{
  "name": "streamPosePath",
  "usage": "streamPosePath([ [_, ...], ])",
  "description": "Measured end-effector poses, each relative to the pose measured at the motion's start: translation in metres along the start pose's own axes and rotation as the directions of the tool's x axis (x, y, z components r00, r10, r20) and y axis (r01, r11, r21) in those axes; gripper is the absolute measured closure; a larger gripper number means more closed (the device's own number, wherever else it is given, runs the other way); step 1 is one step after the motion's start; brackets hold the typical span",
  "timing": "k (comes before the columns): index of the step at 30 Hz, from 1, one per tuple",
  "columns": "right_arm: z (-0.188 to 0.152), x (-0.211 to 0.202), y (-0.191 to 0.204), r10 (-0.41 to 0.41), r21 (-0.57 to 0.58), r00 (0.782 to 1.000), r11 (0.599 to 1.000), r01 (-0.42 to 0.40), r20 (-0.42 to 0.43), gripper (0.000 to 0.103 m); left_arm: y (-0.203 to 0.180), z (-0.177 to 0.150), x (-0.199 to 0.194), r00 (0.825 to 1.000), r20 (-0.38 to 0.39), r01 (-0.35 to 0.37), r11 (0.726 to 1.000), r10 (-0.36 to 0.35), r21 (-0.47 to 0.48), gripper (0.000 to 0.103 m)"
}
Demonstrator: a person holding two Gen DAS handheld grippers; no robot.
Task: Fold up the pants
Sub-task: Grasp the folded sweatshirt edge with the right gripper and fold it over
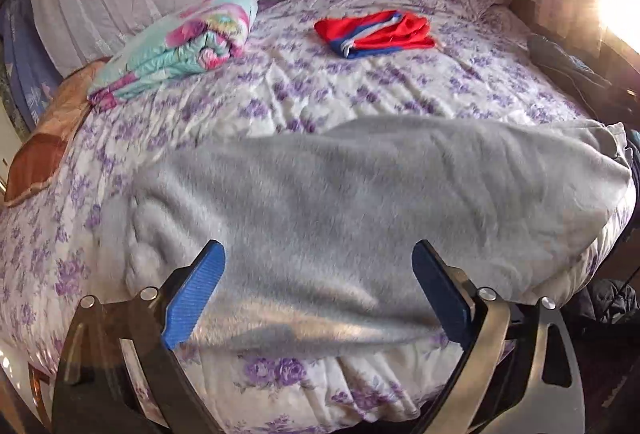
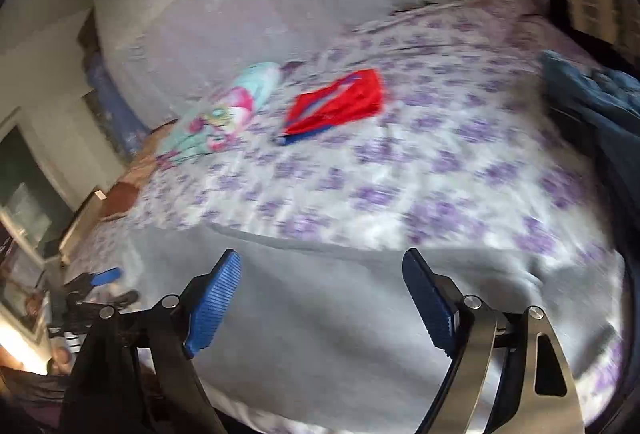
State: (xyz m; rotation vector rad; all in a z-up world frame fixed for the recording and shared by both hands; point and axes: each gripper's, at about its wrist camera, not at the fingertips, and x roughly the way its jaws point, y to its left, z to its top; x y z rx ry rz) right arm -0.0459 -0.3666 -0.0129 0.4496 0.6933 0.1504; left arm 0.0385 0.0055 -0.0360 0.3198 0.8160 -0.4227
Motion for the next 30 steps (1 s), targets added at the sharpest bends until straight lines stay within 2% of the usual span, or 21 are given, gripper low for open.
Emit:
streamPosePath([
  [1,0.015,0.019,0.014,0.063,-0.012,0.997,0.998,-0.063,-0.044,0.019,-0.006,0.006,0.003,1.000,0.012,-0.018,1.000,0.018,0.019,0.007],
  [3,0.046,0.080,0.045,0.195,-0.028,0.967,0.979,-0.202,-0.162,0.021,-0.017,0.013,0.024,0.999,0.000,-0.049,0.997,0.049,0.054,0.007],
  [5,0.060,0.144,0.070,0.291,0.019,0.908,0.954,-0.300,-0.302,0.025,-0.018,0.008,0.053,0.993,-0.059,-0.100,0.993,0.104,0.067,0.007],
  [6,0.061,0.173,0.077,0.333,0.061,0.865,0.940,-0.335,-0.375,0.031,-0.015,0.002,0.070,0.988,-0.114,-0.098,0.993,0.104,0.059,0.005],
  [7,0.062,0.200,0.085,0.354,0.088,0.824,0.932,-0.353,-0.443,0.035,-0.008,-0.006,0.082,0.986,-0.151,-0.073,0.997,0.076,0.027,0.004],
  [9,0.056,0.243,0.096,0.326,0.106,0.764,0.940,-0.323,-0.557,0.037,-0.009,-0.015,0.075,0.990,-0.117,-0.080,0.996,0.084,0.036,0.004],
  [12,0.049,0.271,0.102,0.334,0.138,0.694,0.936,-0.323,-0.638,0.037,-0.006,-0.023,0.069,0.991,-0.120,-0.061,0.998,0.063,0.022,0.004],
  [13,0.043,0.270,0.102,0.366,0.162,0.660,0.923,-0.350,-0.656,0.037,-0.003,-0.025,0.068,0.991,-0.121,-0.050,0.999,0.052,0.013,0.004],
  [15,0.037,0.270,0.107,0.439,0.229,0.576,0.887,-0.402,-0.690,0.036,-0.003,-0.026,0.067,0.991,-0.123,-0.053,0.998,0.055,0.013,0.004],
  [16,0.034,0.268,0.112,0.447,0.234,0.547,0.879,-0.415,-0.707,0.035,-0.004,-0.025,0.068,0.990,-0.128,-0.056,0.998,0.058,0.014,0.004],
  [17,0.031,0.268,0.118,0.441,0.221,0.534,0.877,-0.426,-0.722,0.032,-0.004,-0.024,0.069,0.989,-0.133,-0.056,0.998,0.057,0.012,0.004],
  [19,0.032,0.274,0.124,0.414,0.197,0.539,0.889,-0.414,-0.734,0.032,-0.004,-0.022,0.071,0.988,-0.142,-0.055,0.998,0.055,0.007,0.004],
  [20,0.032,0.279,0.126,0.396,0.181,0.554,0.897,-0.403,-0.732,0.033,-0.004,-0.021,0.072,0.988,-0.144,-0.056,0.998,0.057,0.008,0.004],
  [21,0.034,0.286,0.127,0.384,0.167,0.578,0.904,-0.394,-0.720,0.038,-0.004,-0.020,0.073,0.988,-0.144,-0.058,0.998,0.059,0.009,0.004],
  [22,0.036,0.295,0.126,0.367,0.153,0.605,0.914,-0.376,-0.706,0.048,-0.004,-0.021,0.073,0.988,-0.143,-0.058,0.998,0.058,0.007,0.004],
  [23,0.038,0.303,0.124,0.328,0.121,0.645,0.931,-0.344,-0.690,0.070,-0.004,-0.021,0.073,0.988,-0.143,-0.059,0.998,0.059,0.006,0.004],
  [24,0.040,0.310,0.118,0.282,0.086,0.683,0.948,-0.306,-0.674,0.085,-0.004,-0.021,0.073,0.988,-0.143,-0.061,0.998,0.060,0.000,0.004],
  [26,0.036,0.316,0.106,0.282,0.079,0.711,0.949,-0.305,-0.644,0.091,-0.004,-0.022,0.072,0.988,-0.140,-0.065,0.998,0.064,-0.002,0.004],
  [28,0.035,0.312,0.099,0.302,0.088,0.728,0.944,-0.317,-0.615,0.092,-0.004,-0.022,0.071,0.989,-0.137,-0.062,0.998,0.062,0.003,0.004],
  [29,0.039,0.304,0.101,0.283,0.051,0.753,0.947,-0.316,-0.594,0.091,-0.004,-0.022,0.071,0.988,-0.139,-0.061,0.998,0.061,0.006,0.004],
  [30,0.046,0.294,0.105,0.253,0.001,0.788,0.952,-0.305,-0.562,0.092,-0.004,-0.022,0.070,0.988,-0.140,-0.061,0.998,0.062,0.009,0.004],
])
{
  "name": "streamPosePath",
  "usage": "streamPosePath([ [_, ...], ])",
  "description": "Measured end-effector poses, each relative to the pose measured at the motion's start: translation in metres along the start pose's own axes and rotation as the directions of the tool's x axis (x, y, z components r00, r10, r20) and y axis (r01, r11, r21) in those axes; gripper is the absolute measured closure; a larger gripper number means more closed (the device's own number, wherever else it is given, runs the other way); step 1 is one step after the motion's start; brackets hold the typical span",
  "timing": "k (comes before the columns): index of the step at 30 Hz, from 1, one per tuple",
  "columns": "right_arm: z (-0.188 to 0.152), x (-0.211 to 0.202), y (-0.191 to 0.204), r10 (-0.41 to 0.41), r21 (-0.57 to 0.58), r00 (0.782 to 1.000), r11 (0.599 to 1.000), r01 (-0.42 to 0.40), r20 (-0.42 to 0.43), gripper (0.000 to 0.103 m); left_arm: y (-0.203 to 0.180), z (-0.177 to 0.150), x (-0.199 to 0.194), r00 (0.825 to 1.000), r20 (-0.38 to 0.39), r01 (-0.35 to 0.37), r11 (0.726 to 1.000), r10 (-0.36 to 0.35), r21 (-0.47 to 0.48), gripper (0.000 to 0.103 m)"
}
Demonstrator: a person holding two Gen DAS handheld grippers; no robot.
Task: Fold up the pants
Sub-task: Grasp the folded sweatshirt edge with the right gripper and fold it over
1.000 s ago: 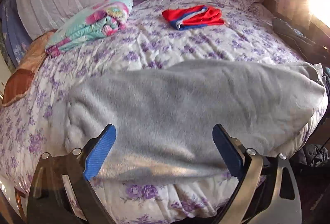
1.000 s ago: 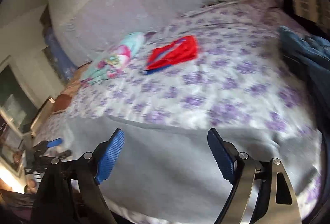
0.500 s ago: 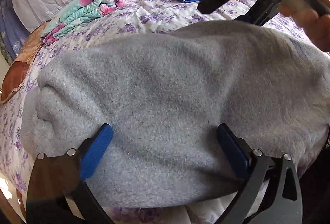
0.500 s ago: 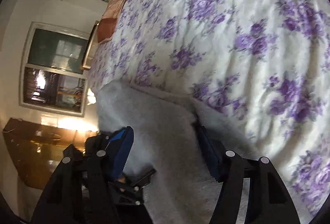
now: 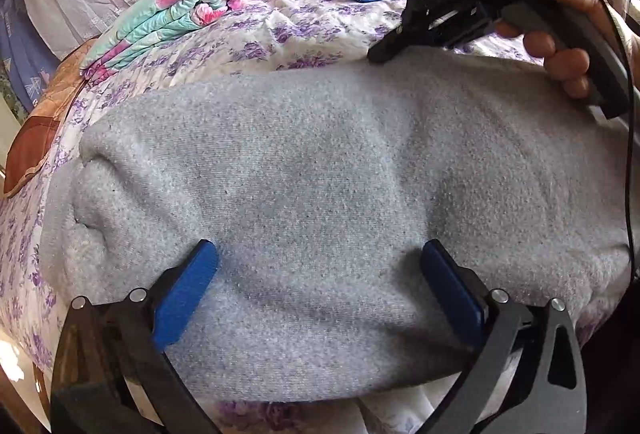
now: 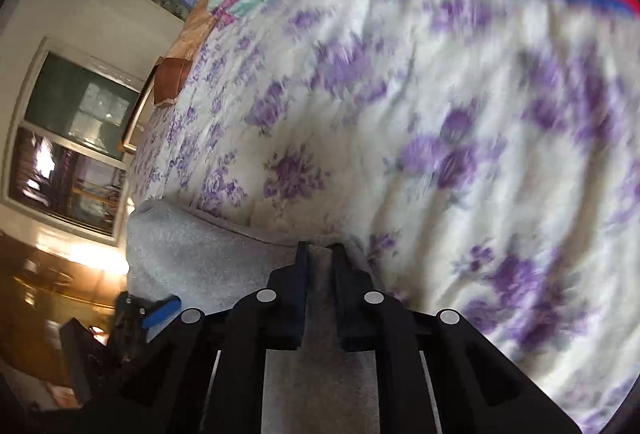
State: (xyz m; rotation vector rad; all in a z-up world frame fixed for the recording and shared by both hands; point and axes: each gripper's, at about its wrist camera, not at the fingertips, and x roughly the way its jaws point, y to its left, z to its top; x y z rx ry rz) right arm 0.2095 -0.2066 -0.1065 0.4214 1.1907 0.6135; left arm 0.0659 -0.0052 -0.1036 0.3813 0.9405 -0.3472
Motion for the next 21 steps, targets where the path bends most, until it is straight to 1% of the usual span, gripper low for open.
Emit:
streamPosePath([
  [1,0.003,-0.014,0.004,-0.079,-0.016,0.995,0.997,0.080,0.060,0.088,0.000,0.001,-0.001,1.000,-0.003,0.000,1.000,0.000,0.003,0.004],
  [2,0.006,-0.039,0.004,-0.167,-0.005,0.974,0.985,0.170,0.150,0.085,0.001,0.001,-0.004,1.000,-0.002,-0.001,1.000,0.001,0.005,0.004],
  [3,0.007,-0.061,0.004,-0.179,0.013,0.961,0.984,0.180,0.211,0.085,0.002,0.002,-0.009,1.000,-0.001,-0.007,1.000,0.007,0.006,0.004],
  [4,0.004,-0.076,0.007,-0.141,0.019,0.963,0.990,0.141,0.228,0.084,0.003,0.003,-0.017,1.000,0.008,-0.015,1.000,0.015,0.006,0.004],
  [5,-0.005,-0.086,0.015,-0.099,0.013,0.971,0.995,0.098,0.218,0.083,0.007,0.003,-0.030,0.999,0.042,-0.029,1.000,0.029,0.002,0.004],
  [6,-0.018,-0.090,0.028,-0.056,-0.010,0.977,0.998,0.059,0.206,0.078,0.012,0.004,-0.044,0.995,0.085,-0.049,0.999,0.050,-0.009,0.004],
  [7,-0.034,-0.091,0.044,-0.010,-0.052,0.982,0.998,0.020,0.188,0.075,0.018,0.005,-0.054,0.991,0.112,-0.068,0.997,0.070,-0.022,0.004],
  [8,-0.052,-0.084,0.064,0.008,-0.102,0.986,0.995,0.009,0.168,0.069,0.026,0.007,-0.060,0.987,0.126,-0.094,0.995,0.099,-0.046,0.004],
  [9,-0.068,-0.077,0.077,-0.010,-0.132,0.986,0.991,0.032,0.167,0.066,0.036,0.007,-0.061,0.985,0.124,-0.114,0.991,0.122,-0.070,0.004],
  [10,-0.082,-0.070,0.084,-0.046,-0.145,0.984,0.987,0.072,0.173,0.066,0.050,0.007,-0.048,0.984,0.078,-0.152,0.983,0.161,-0.102,0.004],
  [11,-0.091,-0.053,0.086,-0.097,-0.134,0.980,0.984,0.122,0.176,0.066,0.061,0.004,-0.029,0.982,0.016,-0.185,0.976,0.188,-0.118,0.004],
  [12,-0.096,-0.038,0.076,-0.152,-0.101,0.975,0.980,0.169,0.164,0.069,0.068,-0.001,-0.009,0.976,-0.040,-0.219,0.969,0.216,-0.117,0.004],
  [13,-0.099,-0.022,0.061,-0.186,-0.055,0.973,0.979,0.195,0.139,0.075,0.079,-0.012,0.001,0.986,-0.022,-0.165,0.973,0.163,-0.159,0.004],
  [14,-0.103,-0.012,0.042,-0.150,-0.011,0.978,0.988,0.153,0.146,0.093,0.084,-0.016,-0.001,0.991,-0.003,-0.133,0.972,0.135,-0.192,0.004],
  [15,-0.107,-0.020,0.029,-0.106,0.033,0.974,0.994,0.102,0.199,0.098,0.085,-0.016,-0.004,0.991,-0.009,-0.133,0.970,0.134,-0.203,0.004],
  [16,-0.109,-0.027,0.024,-0.068,0.077,0.977,0.996,0.053,0.203,0.095,0.082,-0.015,-0.009,0.988,-0.012,-0.150,0.967,0.151,-0.208,0.004],
  [17,-0.116,-0.041,0.029,-0.058,0.092,0.971,0.995,0.038,0.231,0.085,0.079,-0.014,-0.013,0.985,-0.003,-0.168,0.964,0.171,-0.205,0.004],
  [18,-0.126,-0.060,0.039,-0.077,0.051,0.955,0.997,0.065,0.287,0.067,0.077,-0.012,-0.019,0.983,0.009,-0.177,0.963,0.183,-0.204,0.004],
  [19,-0.137,-0.077,0.051,-0.107,0.010,0.933,0.994,0.110,0.344,0.055,0.075,-0.008,-0.027,0.985,0.020,-0.166,0.964,0.174,-0.210,0.005],
  [20,-0.156,-0.101,0.063,-0.158,-0.024,0.895,0.983,0.184,0.416,0.042,0.072,-0.004,-0.037,0.989,0.044,-0.130,0.968,0.142,-0.213,0.005],
  [21,-0.173,-0.120,0.070,-0.200,-0.032,0.857,0.969,0.244,0.474,0.041,0.065,0.001,-0.050,0.990,0.084,-0.093,0.975,0.113,-0.203,0.005],
])
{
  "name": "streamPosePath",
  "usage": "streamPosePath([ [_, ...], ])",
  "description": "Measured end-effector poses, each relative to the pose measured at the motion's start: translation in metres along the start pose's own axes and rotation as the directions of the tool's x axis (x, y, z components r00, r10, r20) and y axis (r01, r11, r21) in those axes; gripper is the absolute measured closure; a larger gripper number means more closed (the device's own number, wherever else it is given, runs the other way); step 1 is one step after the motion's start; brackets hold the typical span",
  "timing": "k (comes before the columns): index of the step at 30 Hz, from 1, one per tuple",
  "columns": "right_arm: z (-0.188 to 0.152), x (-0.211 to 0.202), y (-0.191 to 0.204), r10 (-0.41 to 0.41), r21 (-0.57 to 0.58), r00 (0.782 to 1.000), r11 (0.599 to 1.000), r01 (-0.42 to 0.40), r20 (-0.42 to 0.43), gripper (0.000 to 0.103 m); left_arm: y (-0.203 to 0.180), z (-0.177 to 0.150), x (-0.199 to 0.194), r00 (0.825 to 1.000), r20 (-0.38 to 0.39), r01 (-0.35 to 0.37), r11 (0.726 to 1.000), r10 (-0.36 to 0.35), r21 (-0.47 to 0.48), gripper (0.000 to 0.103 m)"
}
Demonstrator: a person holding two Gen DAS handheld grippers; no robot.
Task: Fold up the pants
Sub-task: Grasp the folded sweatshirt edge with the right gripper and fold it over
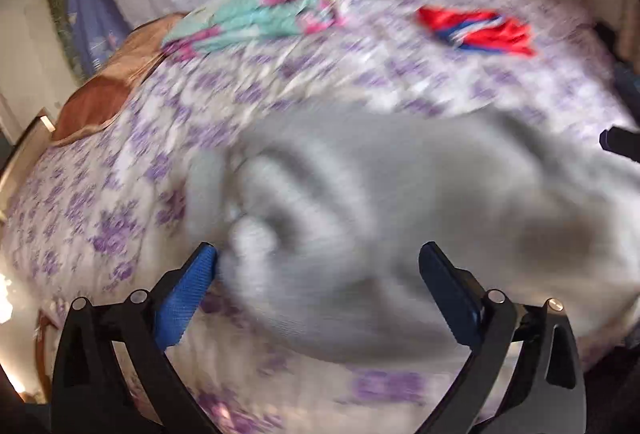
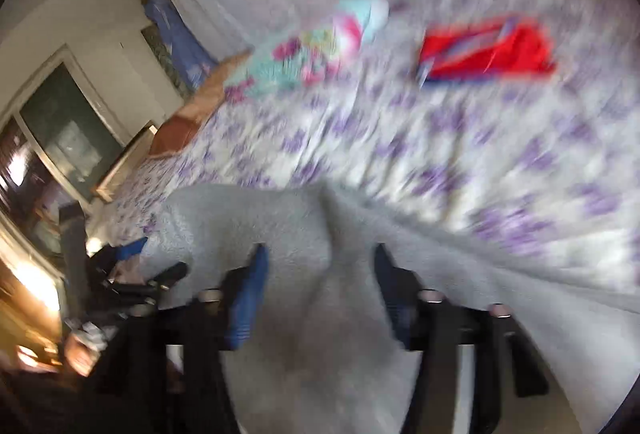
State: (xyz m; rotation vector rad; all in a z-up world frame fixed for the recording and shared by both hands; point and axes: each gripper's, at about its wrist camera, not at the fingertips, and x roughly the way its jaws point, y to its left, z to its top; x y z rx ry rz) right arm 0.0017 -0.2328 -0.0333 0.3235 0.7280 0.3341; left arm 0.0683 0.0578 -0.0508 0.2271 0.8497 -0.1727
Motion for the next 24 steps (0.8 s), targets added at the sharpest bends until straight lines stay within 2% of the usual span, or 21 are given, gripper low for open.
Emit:
streamPosePath([
  [2,-0.017,-0.054,-0.010,-0.118,-0.003,0.988,0.993,0.119,0.104,0.041,-0.027,0.008,-0.031,0.995,0.095,0.023,0.997,-0.029,0.069,0.005],
  [4,-0.032,-0.086,-0.035,-0.255,0.085,0.956,0.966,0.245,0.147,0.041,-0.061,0.011,-0.041,0.990,0.111,0.073,0.986,-0.090,0.152,0.005],
  [6,-0.051,-0.098,-0.075,-0.411,0.177,0.905,0.904,0.390,0.106,0.041,-0.092,0.007,-0.032,0.990,0.094,0.080,0.971,-0.104,0.226,0.005],
  [7,-0.061,-0.094,-0.102,-0.430,0.229,0.902,0.883,0.410,0.040,0.041,-0.109,0.001,-0.011,0.994,0.052,0.075,0.961,-0.092,0.265,0.005],
  [8,-0.074,-0.082,-0.138,-0.394,0.296,0.917,0.871,0.392,-0.053,0.047,-0.118,-0.004,0.014,0.997,-0.001,0.070,0.958,-0.072,0.280,0.004],
  [9,-0.084,-0.081,-0.161,-0.316,0.339,0.948,0.889,0.308,-0.033,0.062,-0.122,-0.012,0.045,0.994,-0.090,0.088,0.962,-0.066,0.260,0.004],
  [10,-0.090,-0.098,-0.166,-0.306,0.347,0.950,0.898,0.269,0.055,0.070,-0.116,-0.013,0.047,0.992,-0.059,0.122,0.973,-0.113,0.196,0.004],
  [11,-0.089,-0.107,-0.170,-0.283,0.373,0.958,0.893,0.250,0.037,0.073,-0.113,-0.011,0.047,0.990,-0.071,0.132,0.977,-0.122,0.170,0.004],
  [12,-0.087,-0.123,-0.171,-0.246,0.405,0.968,0.891,0.204,0.053,0.072,-0.115,-0.006,0.044,0.990,-0.091,0.123,0.979,-0.109,0.165,0.004],
  [13,-0.086,-0.142,-0.167,-0.242,0.394,0.963,0.901,0.178,0.117,0.069,-0.114,-0.004,0.035,0.989,-0.081,0.134,0.979,-0.123,0.154,0.005],
  [14,-0.084,-0.163,-0.159,-0.307,0.351,0.936,0.907,0.232,0.174,0.054,-0.115,-0.001,0.021,0.987,-0.049,0.156,0.976,-0.150,0.151,0.005],
  [15,-0.082,-0.179,-0.155,-0.411,0.326,0.893,0.882,0.339,0.185,0.048,-0.118,0.000,0.008,0.987,-0.015,0.163,0.974,-0.162,0.160,0.005],
  [16,-0.082,-0.184,-0.162,-0.474,0.335,0.866,0.851,0.404,0.159,0.047,-0.125,0.003,-0.007,0.987,0.035,0.149,0.971,-0.158,0.188,0.005],
  [17,-0.085,-0.181,-0.179,-0.493,0.380,0.864,0.822,0.424,0.102,0.047,-0.135,0.003,-0.015,0.987,0.068,0.126,0.966,-0.144,0.224,0.005],
  [18,-0.091,-0.176,-0.200,-0.477,0.435,0.877,0.801,0.410,0.051,0.051,-0.147,0.003,-0.013,0.990,0.074,0.093,0.960,-0.117,0.266,0.005],
  [19,-0.098,-0.171,-0.220,-0.445,0.474,0.894,0.798,0.372,0.049,0.051,-0.158,0.002,-0.001,0.995,0.054,0.059,0.954,-0.078,0.295,0.005],
  [20,-0.101,-0.174,-0.222,-0.433,0.477,0.896,0.811,0.337,0.103,0.053,-0.167,-0.001,0.022,0.999,-0.005,0.039,0.950,-0.040,0.311,0.004],
  [21,-0.100,-0.179,-0.218,-0.428,0.487,0.895,0.812,0.322,0.122,0.053,-0.167,0.000,0.040,0.997,-0.066,0.062,0.956,-0.045,0.286,0.004],
  [22,-0.100,-0.187,-0.215,-0.417,0.499,0.897,0.814,0.296,0.149,0.053,-0.162,0.002,0.041,0.995,-0.064,0.087,0.968,-0.074,0.236,0.004],
  [23,-0.101,-0.203,-0.207,-0.412,0.501,0.888,0.823,0.267,0.204,0.050,-0.158,0.007,0.037,0.993,-0.068,0.108,0.973,-0.096,0.202,0.005],
  [24,-0.103,-0.216,-0.199,-0.440,0.499,0.869,0.819,0.283,0.228,0.039,-0.157,0.011,0.030,0.991,-0.066,0.129,0.973,-0.118,0.194,0.005],
])
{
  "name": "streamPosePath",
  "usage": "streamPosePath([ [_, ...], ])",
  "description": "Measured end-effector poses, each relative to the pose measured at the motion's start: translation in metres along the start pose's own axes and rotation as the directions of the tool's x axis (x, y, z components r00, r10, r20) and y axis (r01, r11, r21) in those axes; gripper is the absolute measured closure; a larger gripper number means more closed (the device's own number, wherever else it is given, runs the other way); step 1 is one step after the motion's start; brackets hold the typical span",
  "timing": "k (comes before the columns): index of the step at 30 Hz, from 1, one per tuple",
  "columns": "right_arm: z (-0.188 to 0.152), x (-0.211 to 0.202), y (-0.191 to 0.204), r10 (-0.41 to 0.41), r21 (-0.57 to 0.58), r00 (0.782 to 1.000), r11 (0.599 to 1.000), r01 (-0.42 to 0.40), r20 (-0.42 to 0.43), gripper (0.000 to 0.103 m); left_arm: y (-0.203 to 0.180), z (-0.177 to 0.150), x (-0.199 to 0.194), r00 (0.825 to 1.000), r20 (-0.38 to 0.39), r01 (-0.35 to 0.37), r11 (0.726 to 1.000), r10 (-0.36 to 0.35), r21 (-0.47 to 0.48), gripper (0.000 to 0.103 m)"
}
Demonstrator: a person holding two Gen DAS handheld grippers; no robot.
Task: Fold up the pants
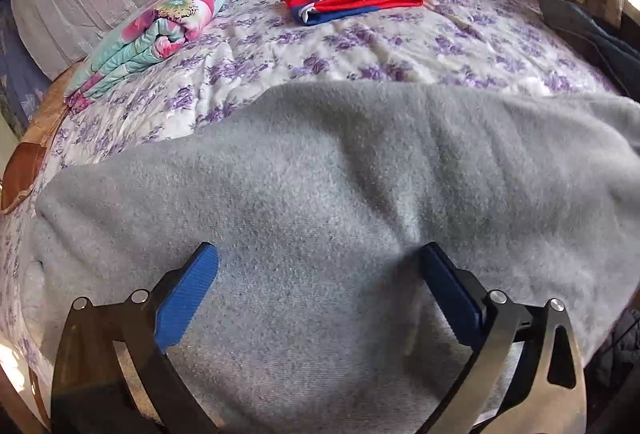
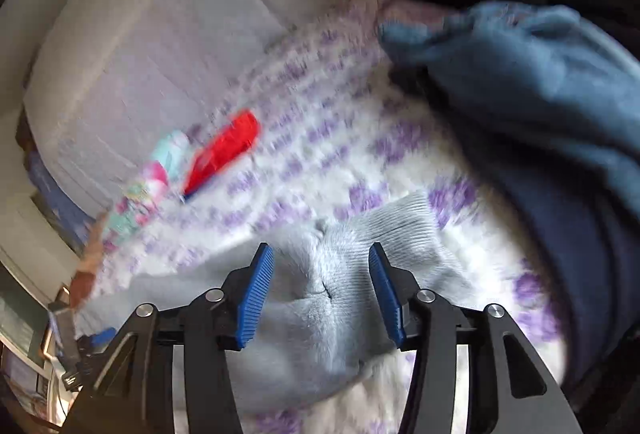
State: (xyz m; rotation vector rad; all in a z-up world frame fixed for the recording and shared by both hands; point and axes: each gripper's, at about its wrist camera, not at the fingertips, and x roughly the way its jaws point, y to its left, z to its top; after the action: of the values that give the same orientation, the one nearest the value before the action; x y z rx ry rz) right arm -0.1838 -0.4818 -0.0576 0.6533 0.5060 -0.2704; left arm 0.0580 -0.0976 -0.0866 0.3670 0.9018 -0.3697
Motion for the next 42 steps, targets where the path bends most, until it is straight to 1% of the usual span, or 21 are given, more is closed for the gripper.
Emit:
streamPosePath([
  [3,0.001,-0.028,-0.013,-0.092,0.043,0.996,0.995,0.093,-0.015,0.032,-0.012,0.008,-0.041,0.993,0.112,0.042,0.999,-0.044,0.019,0.005],
  [5,-0.013,-0.014,-0.031,-0.051,0.131,0.993,0.989,0.065,-0.105,0.034,-0.029,0.014,-0.064,0.981,0.172,0.086,0.995,-0.094,0.053,0.005],
  [6,-0.023,-0.007,-0.038,-0.036,0.157,0.991,0.986,0.056,-0.128,0.041,-0.038,0.019,-0.068,0.977,0.180,0.104,0.992,-0.116,0.074,0.005],
  [7,-0.032,0.002,-0.039,-0.027,0.166,0.991,0.985,0.049,-0.135,0.042,-0.050,0.021,-0.068,0.973,0.182,0.127,0.987,-0.144,0.100,0.005],
  [9,-0.038,0.014,-0.039,-0.004,0.147,0.994,0.989,0.019,-0.105,0.046,-0.075,0.024,-0.053,0.977,0.141,0.137,0.980,-0.157,0.141,0.005],
  [10,-0.039,0.018,-0.038,0.012,0.137,0.997,0.991,-0.001,-0.078,0.055,-0.084,0.023,-0.042,0.980,0.114,0.144,0.978,-0.162,0.154,0.005],
  [11,-0.039,0.023,-0.038,0.062,0.138,0.996,0.989,-0.053,-0.064,0.073,-0.090,0.021,-0.026,0.985,0.073,0.145,0.976,-0.159,0.160,0.005],
  [13,-0.037,0.026,-0.033,0.101,0.145,0.994,0.985,-0.095,-0.035,0.080,-0.094,0.018,0.004,0.988,-0.015,0.156,0.977,-0.156,0.144,0.004],
  [15,-0.029,0.015,-0.008,0.111,0.067,0.994,0.992,-0.112,0.007,0.081,-0.079,0.018,0.000,0.982,0.003,0.190,0.979,-0.191,0.079,0.004],
  [18,-0.015,-0.008,0.065,0.152,-0.145,0.987,0.979,-0.144,0.049,0.081,-0.046,0.018,-0.024,0.983,0.078,0.165,0.986,-0.165,0.015,0.004],
  [21,-0.019,-0.017,0.166,0.248,-0.406,0.968,0.890,-0.209,0.044,0.081,0.007,0.013,-0.056,0.984,0.165,0.082,0.993,-0.066,-0.090,0.004],
  [24,-0.052,0.013,0.253,0.296,-0.587,0.952,0.757,-0.287,-0.085,0.082,0.057,-0.001,-0.072,0.981,0.174,-0.048,0.981,0.082,-0.190,0.004],
  [26,-0.094,0.063,0.297,0.212,-0.661,0.948,0.680,-0.318,-0.238,0.082,0.090,-0.014,-0.068,0.981,0.141,-0.091,0.961,0.131,-0.260,0.004],
  [28,-0.147,0.115,0.312,0.070,-0.716,0.917,0.604,-0.352,-0.392,0.079,0.115,-0.031,-0.053,0.988,0.065,-0.114,0.945,0.140,-0.308,0.005],
  [29,-0.167,0.128,0.311,0.026,-0.743,0.918,0.578,-0.337,-0.397,0.076,0.122,-0.037,-0.044,0.993,0.034,-0.098,0.942,0.115,-0.320,0.005],
  [30,-0.176,0.120,0.310,0.062,-0.779,0.940,0.541,-0.315,-0.337,0.057,0.128,-0.045,-0.039,0.996,0.016,-0.074,0.942,0.083,-0.327,0.005],
  [31,-0.179,0.109,0.311,0.097,-0.792,0.938,0.512,-0.333,-0.332,0.047,0.128,-0.049,-0.039,0.997,0.027,-0.062,0.945,0.074,-0.321,0.005],
  [32,-0.177,0.098,0.311,0.128,-0.783,0.929,0.506,-0.362,-0.347,0.040,0.125,-0.052,-0.043,0.996,0.047,-0.063,0.950,0.081,-0.307,0.005],
  [37,-0.137,0.052,0.305,0.212,-0.744,0.919,0.539,-0.394,-0.333,0.040,0.096,-0.041,-0.044,0.994,0.089,-0.050,0.979,0.069,-0.199,0.005],
  [39,-0.121,0.053,0.303,0.201,-0.721,0.910,0.557,-0.412,-0.364,0.057,0.084,-0.037,-0.035,0.993,0.083,-0.065,0.984,0.080,-0.168,0.005],
  [42,-0.124,0.071,0.311,0.152,-0.751,0.911,0.524,-0.403,-0.383,0.058,0.071,-0.036,-0.014,0.999,0.041,-0.028,0.990,0.034,-0.140,0.005],
])
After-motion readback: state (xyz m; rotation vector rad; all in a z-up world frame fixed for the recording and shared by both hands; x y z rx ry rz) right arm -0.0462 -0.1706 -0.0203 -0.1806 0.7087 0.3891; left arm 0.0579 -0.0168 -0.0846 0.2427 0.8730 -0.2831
